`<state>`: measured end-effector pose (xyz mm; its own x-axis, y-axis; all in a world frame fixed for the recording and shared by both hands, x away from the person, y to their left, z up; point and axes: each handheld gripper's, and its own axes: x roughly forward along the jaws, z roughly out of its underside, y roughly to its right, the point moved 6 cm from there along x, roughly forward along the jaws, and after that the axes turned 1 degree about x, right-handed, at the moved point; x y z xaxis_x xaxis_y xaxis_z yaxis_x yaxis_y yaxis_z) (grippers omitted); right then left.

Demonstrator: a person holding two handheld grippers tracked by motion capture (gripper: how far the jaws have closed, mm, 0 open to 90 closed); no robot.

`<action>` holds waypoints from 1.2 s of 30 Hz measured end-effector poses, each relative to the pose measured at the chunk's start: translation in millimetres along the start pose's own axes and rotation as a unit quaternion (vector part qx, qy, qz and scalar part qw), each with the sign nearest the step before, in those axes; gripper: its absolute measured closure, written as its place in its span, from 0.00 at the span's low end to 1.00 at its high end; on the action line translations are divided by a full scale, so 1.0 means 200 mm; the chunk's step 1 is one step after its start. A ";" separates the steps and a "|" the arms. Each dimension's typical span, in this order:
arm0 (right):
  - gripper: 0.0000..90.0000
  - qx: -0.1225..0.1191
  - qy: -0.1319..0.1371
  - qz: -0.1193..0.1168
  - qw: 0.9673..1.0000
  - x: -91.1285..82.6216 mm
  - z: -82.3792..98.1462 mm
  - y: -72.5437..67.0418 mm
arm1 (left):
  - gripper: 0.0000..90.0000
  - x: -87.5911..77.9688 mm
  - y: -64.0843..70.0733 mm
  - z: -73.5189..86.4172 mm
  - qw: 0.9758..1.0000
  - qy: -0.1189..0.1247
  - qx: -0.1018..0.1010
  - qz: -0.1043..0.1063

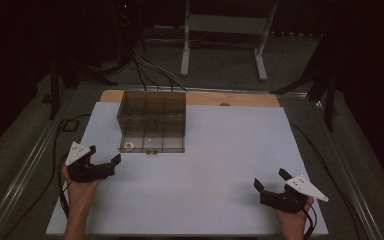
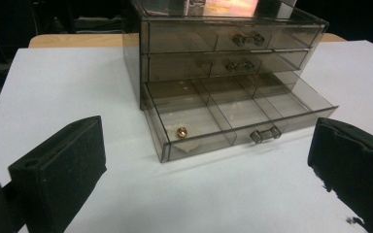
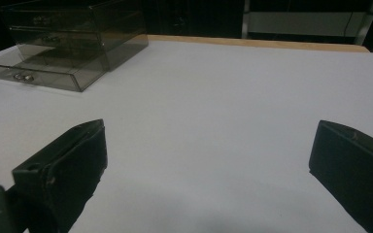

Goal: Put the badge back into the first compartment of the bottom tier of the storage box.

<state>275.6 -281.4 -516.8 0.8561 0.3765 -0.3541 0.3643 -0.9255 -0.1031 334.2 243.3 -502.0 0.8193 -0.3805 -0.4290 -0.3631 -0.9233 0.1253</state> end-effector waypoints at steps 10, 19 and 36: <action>0.01 -0.001 0.000 -0.002 1.000 0.00 0.00 0.00 | 0.01 -0.08 0.00 0.05 1.000 0.021 0.003 0.001; 0.01 -0.002 -0.001 -0.005 1.000 0.00 0.00 -0.01 | 0.01 -0.12 -0.01 0.09 0.999 0.037 0.006 -0.004; 0.01 -0.003 0.001 -0.013 1.000 0.00 0.00 -0.02 | 0.01 -0.22 -0.02 0.18 0.999 0.047 0.011 -0.007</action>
<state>274.7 -276.8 -516.2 0.8469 0.4002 -0.3501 0.3887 -0.9152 -0.1062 283.4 265.0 -516.8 0.8623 -0.3709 -0.3448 -0.3592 -0.9279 0.0999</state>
